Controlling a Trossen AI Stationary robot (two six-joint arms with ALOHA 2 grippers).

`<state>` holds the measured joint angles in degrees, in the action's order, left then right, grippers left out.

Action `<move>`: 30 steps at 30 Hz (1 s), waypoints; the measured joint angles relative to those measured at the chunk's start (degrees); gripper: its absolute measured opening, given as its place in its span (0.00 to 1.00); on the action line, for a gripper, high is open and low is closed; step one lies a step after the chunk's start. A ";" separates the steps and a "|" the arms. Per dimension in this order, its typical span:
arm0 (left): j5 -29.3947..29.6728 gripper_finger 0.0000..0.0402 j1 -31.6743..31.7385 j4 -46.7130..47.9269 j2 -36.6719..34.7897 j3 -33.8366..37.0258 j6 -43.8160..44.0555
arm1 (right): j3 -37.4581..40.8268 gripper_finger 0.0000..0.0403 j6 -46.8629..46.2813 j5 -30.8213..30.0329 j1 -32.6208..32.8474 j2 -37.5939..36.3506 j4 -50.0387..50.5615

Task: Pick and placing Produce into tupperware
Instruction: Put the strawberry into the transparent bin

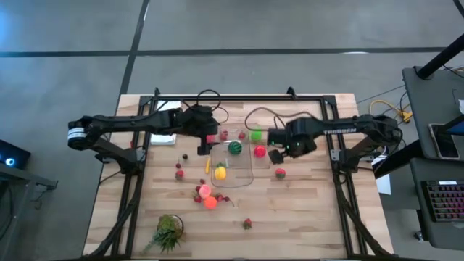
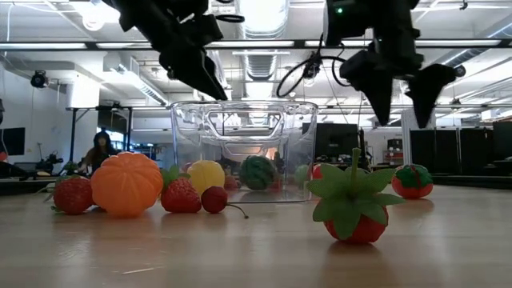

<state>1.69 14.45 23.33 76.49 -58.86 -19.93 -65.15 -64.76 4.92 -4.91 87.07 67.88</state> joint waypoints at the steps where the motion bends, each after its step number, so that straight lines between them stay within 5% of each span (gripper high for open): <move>1: 1.16 0.84 0.11 0.01 -0.81 0.04 -0.01 | 0.82 0.89 -1.69 0.01 1.18 0.00 -1.22; 9: 0.14 0.84 -0.36 -2.01 -12.00 -1.43 3.98 | 7.52 0.89 -12.30 -0.25 6.51 0.14 -15.62; 18: -2.11 0.84 -0.32 -2.08 -24.99 0.57 12.40 | 13.25 0.89 -17.76 -0.36 6.77 0.26 -20.29; 30: -3.25 0.84 -0.32 -1.69 -28.66 1.21 13.77 | 16.01 0.89 -19.23 -0.54 7.15 3.34 -27.83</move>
<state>-1.56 14.13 21.64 47.84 -57.65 -6.16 -49.15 -83.99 4.37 2.24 90.41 40.05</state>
